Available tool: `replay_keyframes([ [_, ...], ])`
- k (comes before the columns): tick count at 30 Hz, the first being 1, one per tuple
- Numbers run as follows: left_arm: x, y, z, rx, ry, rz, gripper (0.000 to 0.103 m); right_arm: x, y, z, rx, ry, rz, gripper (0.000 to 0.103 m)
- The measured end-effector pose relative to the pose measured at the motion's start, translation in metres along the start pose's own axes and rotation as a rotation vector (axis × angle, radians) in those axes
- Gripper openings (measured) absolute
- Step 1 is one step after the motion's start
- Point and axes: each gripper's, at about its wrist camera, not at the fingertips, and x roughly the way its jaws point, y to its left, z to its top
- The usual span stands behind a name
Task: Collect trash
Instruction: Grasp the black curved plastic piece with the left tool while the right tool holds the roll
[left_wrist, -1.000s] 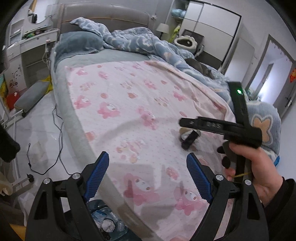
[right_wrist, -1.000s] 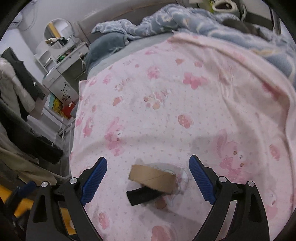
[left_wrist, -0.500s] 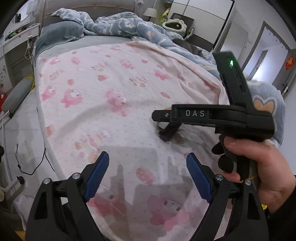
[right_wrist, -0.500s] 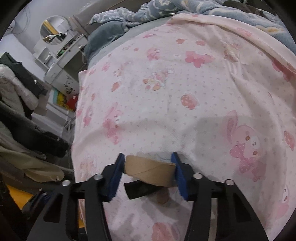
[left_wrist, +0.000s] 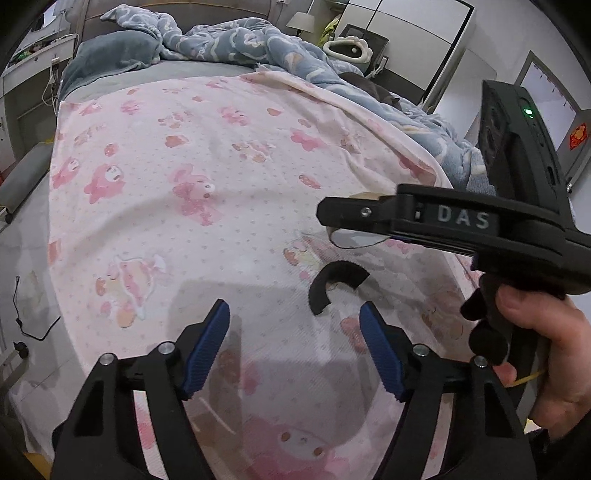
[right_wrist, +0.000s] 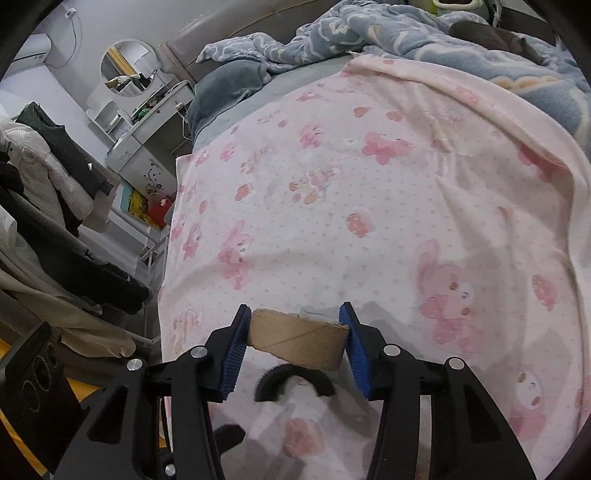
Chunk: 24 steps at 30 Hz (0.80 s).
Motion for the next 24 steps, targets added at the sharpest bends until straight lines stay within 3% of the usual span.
replay_keyframes([
  [8, 0.024, -0.016, -0.001, 0.048, 0.005, 0.031, 0.068, -0.019, -0.006, -0.002, -0.060, -0.025, -0.035, 0.050],
  [20, 0.046, -0.030, 0.001, 0.098, -0.066, 0.052, 0.067, -0.043, -0.029, -0.008, -0.070, -0.041, -0.067, 0.050],
  [24, 0.051, -0.033, 0.003, 0.104, -0.074, 0.057, 0.059, -0.048, -0.034, -0.009, -0.072, -0.041, -0.071, 0.050],
])
